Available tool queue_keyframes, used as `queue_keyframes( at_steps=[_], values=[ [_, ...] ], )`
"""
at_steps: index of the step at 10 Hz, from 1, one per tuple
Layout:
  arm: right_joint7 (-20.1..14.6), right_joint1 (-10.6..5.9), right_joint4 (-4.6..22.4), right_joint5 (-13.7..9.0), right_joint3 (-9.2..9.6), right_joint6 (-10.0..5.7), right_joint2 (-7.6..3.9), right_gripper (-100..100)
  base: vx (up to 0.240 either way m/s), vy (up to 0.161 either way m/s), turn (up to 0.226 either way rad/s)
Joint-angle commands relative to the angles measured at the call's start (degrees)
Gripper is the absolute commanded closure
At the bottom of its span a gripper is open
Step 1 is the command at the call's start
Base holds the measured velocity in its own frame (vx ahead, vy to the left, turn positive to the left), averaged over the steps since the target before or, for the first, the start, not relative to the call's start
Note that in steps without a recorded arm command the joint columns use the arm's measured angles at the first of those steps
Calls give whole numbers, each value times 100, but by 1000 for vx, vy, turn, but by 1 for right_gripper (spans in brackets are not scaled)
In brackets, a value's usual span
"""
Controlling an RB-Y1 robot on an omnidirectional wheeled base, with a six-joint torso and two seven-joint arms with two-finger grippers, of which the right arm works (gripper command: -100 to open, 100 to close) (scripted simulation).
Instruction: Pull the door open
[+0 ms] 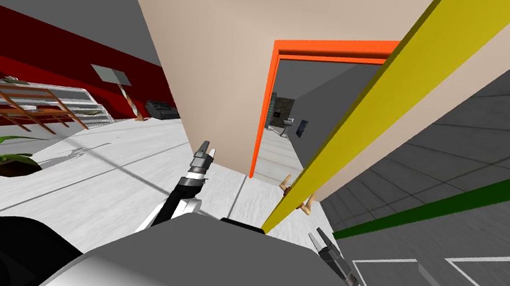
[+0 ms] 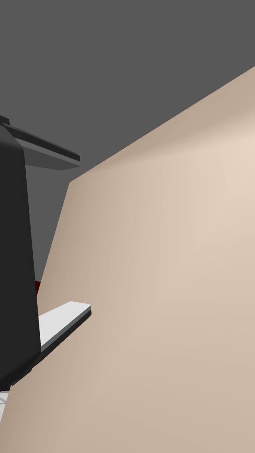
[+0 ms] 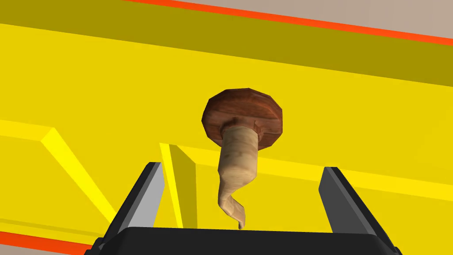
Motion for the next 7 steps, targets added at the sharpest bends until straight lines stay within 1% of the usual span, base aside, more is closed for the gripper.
queue_keyframes(
  at_steps=[1, 4, 7],
  values=[
    [-11, -20, 15, 10, 35, -20, -12, -100, -45, -52, -88],
    [-11, -26, -5, 24, 69, -28, -26, -100, -51, -64, -33],
    [-11, -26, -5, 24, 69, -28, -26, -100, -5, -7, 1]
  ],
)
